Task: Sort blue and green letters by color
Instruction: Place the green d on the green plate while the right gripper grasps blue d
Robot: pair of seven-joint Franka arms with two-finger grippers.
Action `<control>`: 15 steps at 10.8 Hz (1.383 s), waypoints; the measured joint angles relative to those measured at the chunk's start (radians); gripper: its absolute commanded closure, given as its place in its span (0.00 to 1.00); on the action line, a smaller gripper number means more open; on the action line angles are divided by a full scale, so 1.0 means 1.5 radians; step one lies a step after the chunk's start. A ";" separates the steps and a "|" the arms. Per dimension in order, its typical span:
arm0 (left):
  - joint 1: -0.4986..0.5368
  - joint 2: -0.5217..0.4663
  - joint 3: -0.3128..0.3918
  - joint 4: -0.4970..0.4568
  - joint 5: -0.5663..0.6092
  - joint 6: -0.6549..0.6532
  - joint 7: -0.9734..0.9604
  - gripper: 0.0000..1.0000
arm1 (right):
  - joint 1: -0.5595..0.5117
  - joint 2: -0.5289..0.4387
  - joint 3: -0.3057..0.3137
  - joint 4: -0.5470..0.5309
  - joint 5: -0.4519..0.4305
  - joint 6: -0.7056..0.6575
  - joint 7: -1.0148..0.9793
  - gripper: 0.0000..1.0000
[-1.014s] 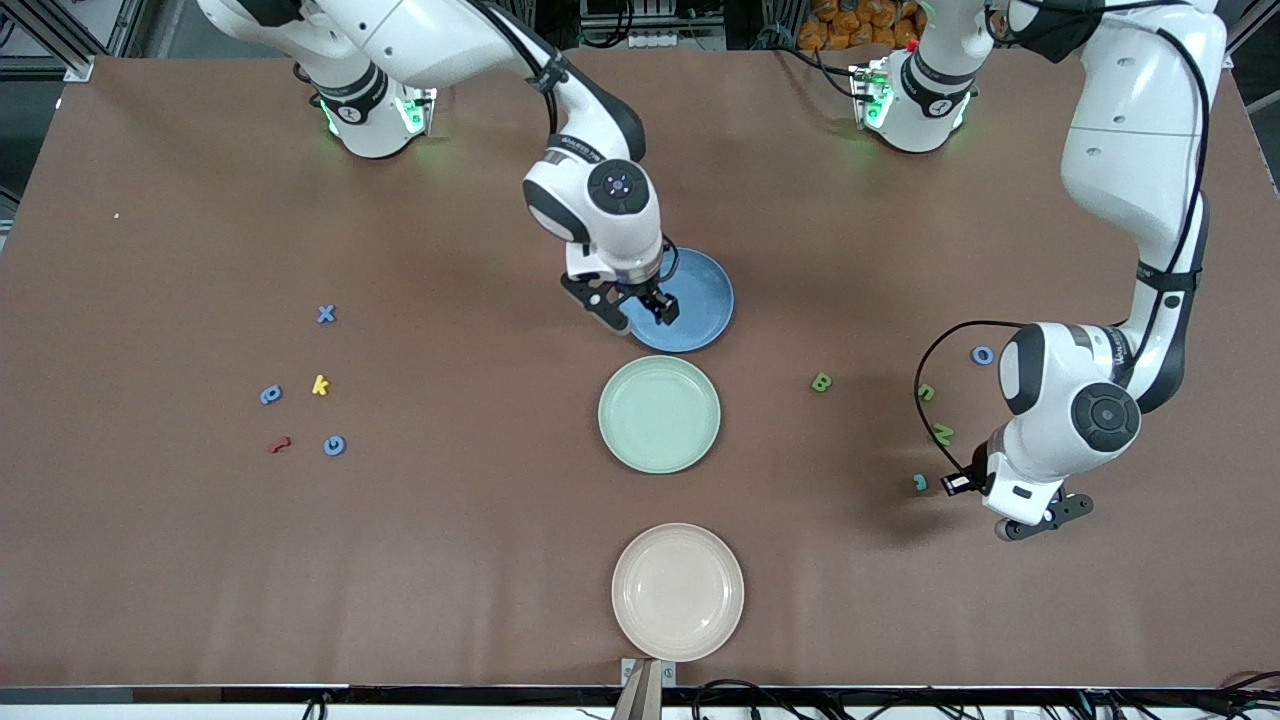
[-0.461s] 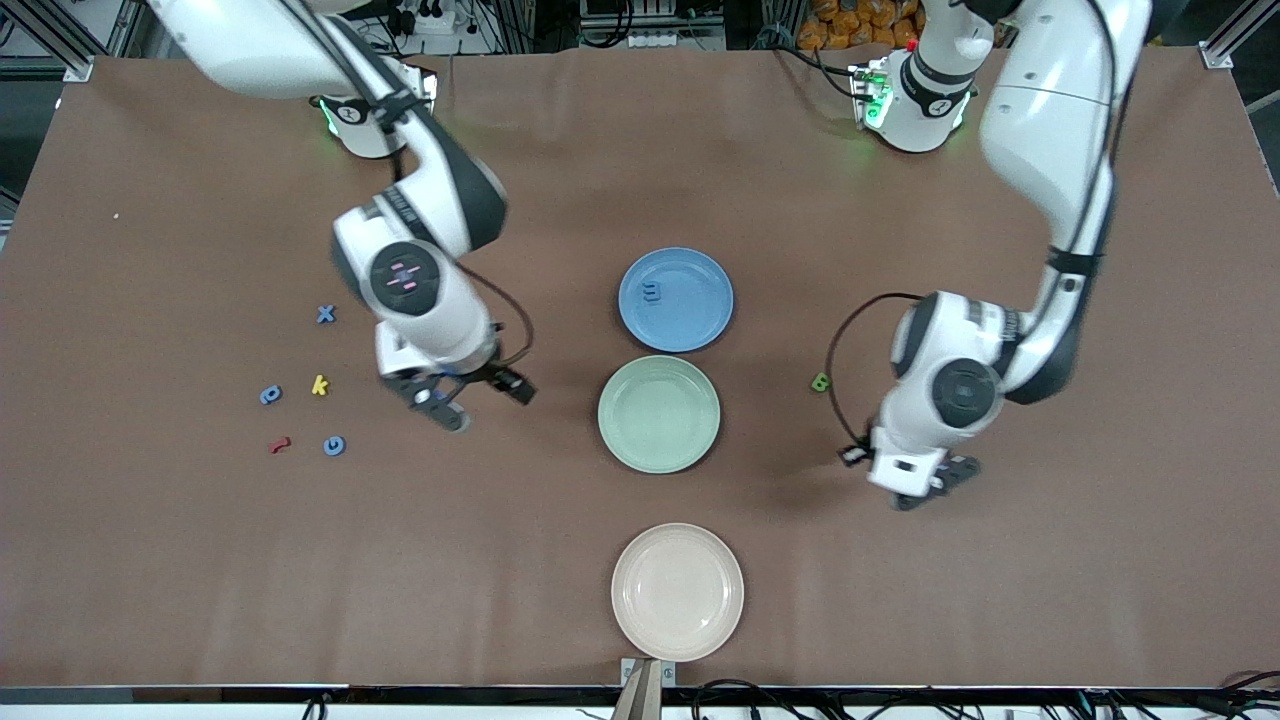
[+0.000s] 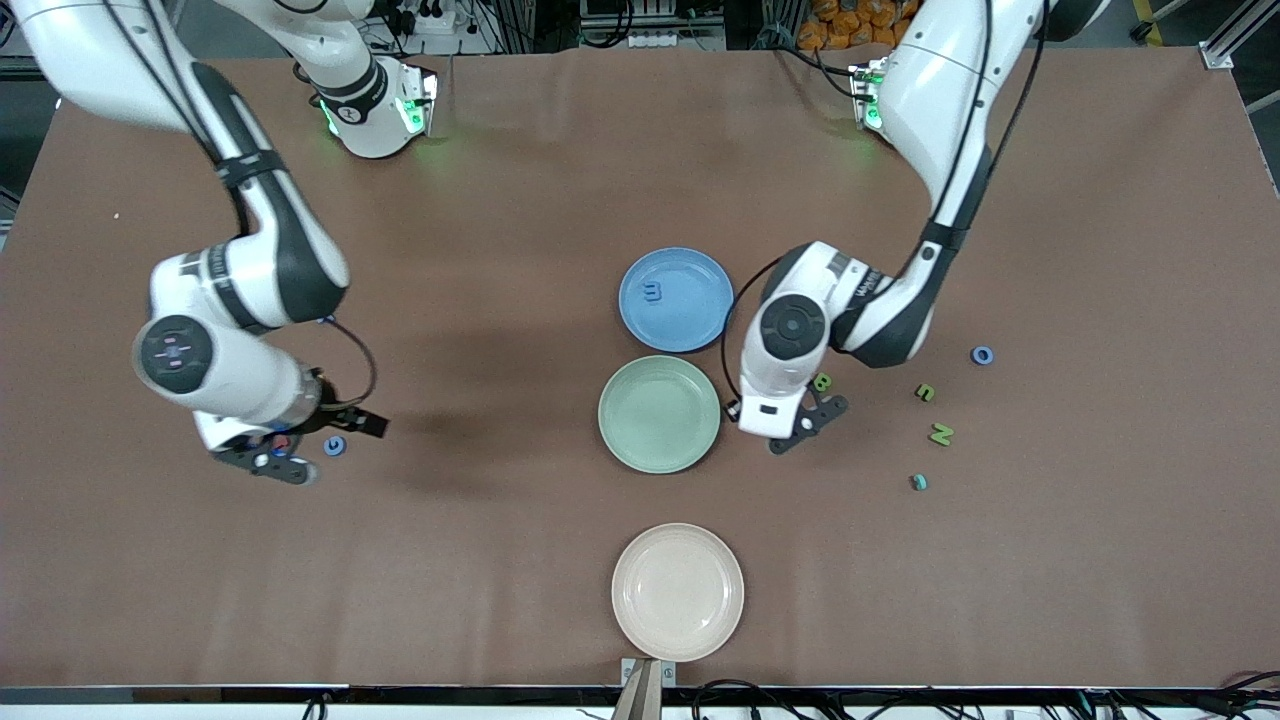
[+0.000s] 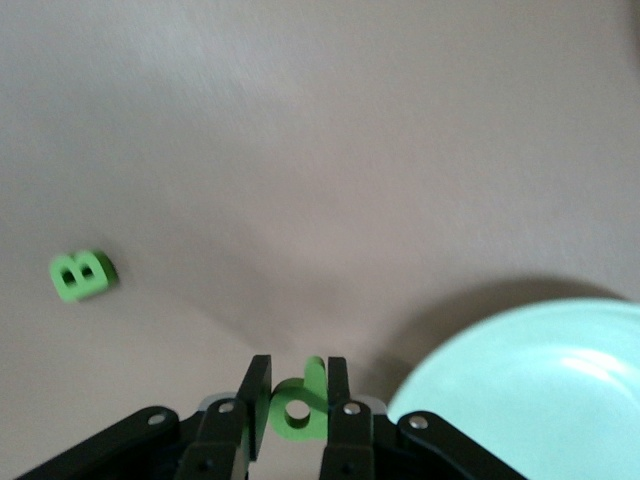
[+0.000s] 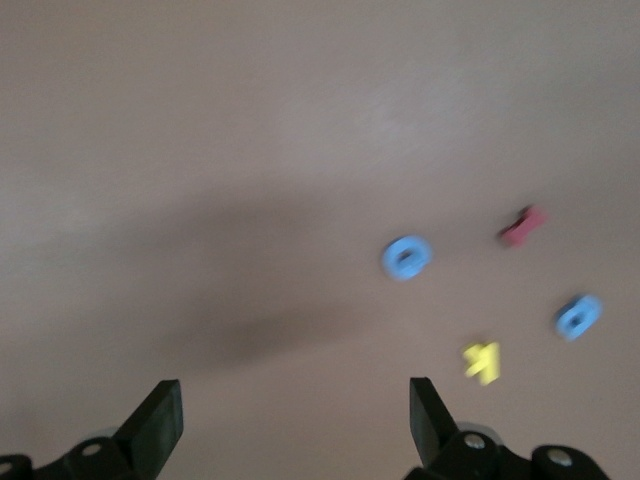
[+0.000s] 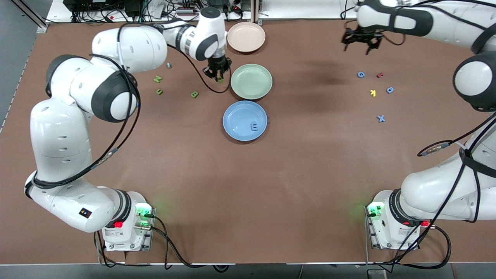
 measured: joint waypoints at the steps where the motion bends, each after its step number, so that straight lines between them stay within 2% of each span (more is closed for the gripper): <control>1: -0.016 0.001 -0.001 0.000 0.000 0.000 -0.018 1.00 | -0.034 0.001 0.000 -0.008 -0.005 0.016 -0.057 0.10; 3: -0.027 0.002 -0.009 0.003 -0.017 0.012 -0.027 1.00 | -0.066 0.012 -0.007 -0.037 -0.019 0.083 -0.136 0.16; 4: -0.034 0.005 -0.011 0.011 -0.024 0.017 -0.030 1.00 | -0.067 0.024 -0.021 -0.052 -0.027 0.125 -0.173 0.22; 5: -0.045 0.012 -0.012 0.019 -0.025 0.031 -0.045 1.00 | -0.068 0.040 -0.037 -0.065 -0.031 0.171 -0.211 0.24; 6: -0.056 0.019 -0.013 0.024 -0.025 0.050 -0.059 0.35 | -0.070 0.057 -0.050 -0.073 -0.032 0.206 -0.245 0.24; 7: -0.066 0.024 -0.013 0.029 -0.025 0.060 -0.073 0.00 | -0.073 0.078 -0.056 -0.077 -0.032 0.229 -0.271 0.24; 10: -0.066 0.026 -0.008 0.038 -0.024 0.065 -0.074 0.00 | -0.070 0.126 -0.056 -0.079 -0.033 0.273 -0.286 0.24; 13: -0.047 0.020 -0.003 0.044 -0.024 0.061 -0.040 0.00 | -0.069 0.139 -0.056 -0.087 -0.034 0.276 -0.288 0.26; 14: -0.036 0.019 -0.003 0.043 -0.024 0.049 -0.012 0.00 | -0.069 0.139 -0.056 -0.092 -0.034 0.276 -0.288 0.33; 15: -0.024 0.015 -0.002 0.036 -0.024 0.039 0.020 0.00 | -0.069 0.139 -0.057 -0.094 -0.036 0.276 -0.290 0.45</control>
